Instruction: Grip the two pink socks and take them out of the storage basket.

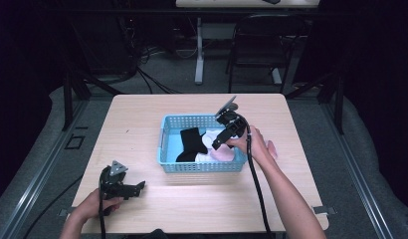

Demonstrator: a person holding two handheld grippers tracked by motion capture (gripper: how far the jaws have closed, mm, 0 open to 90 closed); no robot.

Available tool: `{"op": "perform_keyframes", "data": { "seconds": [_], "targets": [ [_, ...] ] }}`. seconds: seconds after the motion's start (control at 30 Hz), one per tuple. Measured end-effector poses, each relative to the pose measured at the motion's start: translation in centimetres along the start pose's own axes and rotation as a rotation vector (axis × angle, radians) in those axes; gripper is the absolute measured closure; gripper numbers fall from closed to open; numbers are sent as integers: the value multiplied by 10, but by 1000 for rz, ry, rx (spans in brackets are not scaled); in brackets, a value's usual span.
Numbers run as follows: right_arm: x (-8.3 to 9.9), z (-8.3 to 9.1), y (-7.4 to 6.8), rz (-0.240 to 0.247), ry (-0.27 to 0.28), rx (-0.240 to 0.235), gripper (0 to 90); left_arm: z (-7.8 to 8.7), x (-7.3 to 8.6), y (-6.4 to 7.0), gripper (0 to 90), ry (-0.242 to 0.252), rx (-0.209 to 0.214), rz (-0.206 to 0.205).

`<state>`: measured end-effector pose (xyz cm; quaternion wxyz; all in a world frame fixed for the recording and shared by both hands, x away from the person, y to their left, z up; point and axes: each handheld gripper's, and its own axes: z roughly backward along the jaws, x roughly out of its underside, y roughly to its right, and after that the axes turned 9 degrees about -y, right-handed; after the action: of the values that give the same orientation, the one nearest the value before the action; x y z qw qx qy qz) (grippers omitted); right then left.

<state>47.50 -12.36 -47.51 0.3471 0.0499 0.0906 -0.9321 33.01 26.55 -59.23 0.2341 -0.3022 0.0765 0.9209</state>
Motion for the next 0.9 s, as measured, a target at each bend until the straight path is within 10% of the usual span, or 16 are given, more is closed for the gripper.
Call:
{"op": "perform_keyframes", "data": {
  "seconds": [0.5, 0.9],
  "targets": [
    [-7, -33, 5, -18, -95, 47, 338, 0, 0, 0, 0, 0, 0, 0],
    [-5, -45, 7, -11, -132, 97, 756, 0, 0, 0, 0, 0, 0, 0]
  ]
}}
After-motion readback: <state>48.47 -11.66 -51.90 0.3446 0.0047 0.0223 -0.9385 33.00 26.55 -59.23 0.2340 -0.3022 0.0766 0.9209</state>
